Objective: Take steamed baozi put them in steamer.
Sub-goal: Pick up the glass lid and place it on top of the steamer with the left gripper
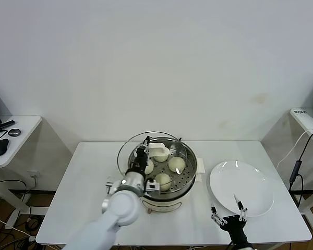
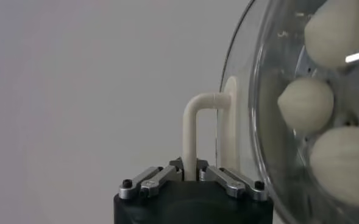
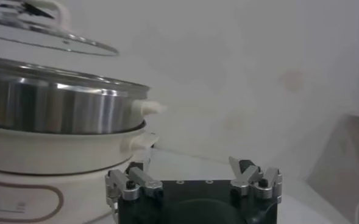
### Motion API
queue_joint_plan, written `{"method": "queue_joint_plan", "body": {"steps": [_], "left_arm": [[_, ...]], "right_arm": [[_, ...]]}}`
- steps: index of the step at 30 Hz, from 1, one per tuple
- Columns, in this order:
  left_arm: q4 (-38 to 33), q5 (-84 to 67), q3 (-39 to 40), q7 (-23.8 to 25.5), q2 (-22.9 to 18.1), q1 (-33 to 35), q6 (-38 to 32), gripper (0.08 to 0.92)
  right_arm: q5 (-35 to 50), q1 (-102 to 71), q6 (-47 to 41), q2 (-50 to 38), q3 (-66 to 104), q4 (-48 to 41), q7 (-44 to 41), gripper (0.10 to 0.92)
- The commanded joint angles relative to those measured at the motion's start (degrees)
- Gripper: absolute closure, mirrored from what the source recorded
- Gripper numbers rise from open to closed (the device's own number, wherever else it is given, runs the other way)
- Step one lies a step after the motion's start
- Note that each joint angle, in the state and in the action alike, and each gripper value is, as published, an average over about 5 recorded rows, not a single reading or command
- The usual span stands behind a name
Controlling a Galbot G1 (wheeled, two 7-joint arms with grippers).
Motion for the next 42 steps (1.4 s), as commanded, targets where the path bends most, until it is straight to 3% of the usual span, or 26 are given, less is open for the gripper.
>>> {"method": "queue_joint_plan", "body": {"steps": [1, 37, 42], "left_arm": [[5.5, 6.8, 3.8, 1.6, -7.0, -2.4, 1.6, 0.826], [6.9, 9.5, 1.1, -0.3, -9.4, 2.8, 0.1, 0.826], [4.6, 8.1, 0.2, -1.0, -9.0, 4.0, -0.3, 0.823]], "right_arm": [[1.2, 0.1, -0.1, -0.2, -0.4, -0.2, 0.0, 0.203], [1.3, 0.3, -0.3, -0.5, -1.1, -0.7, -0.2, 0.203], [1.3, 0.3, -0.3, -0.6, -1.1, -0.5, -0.2, 0.203]]}}
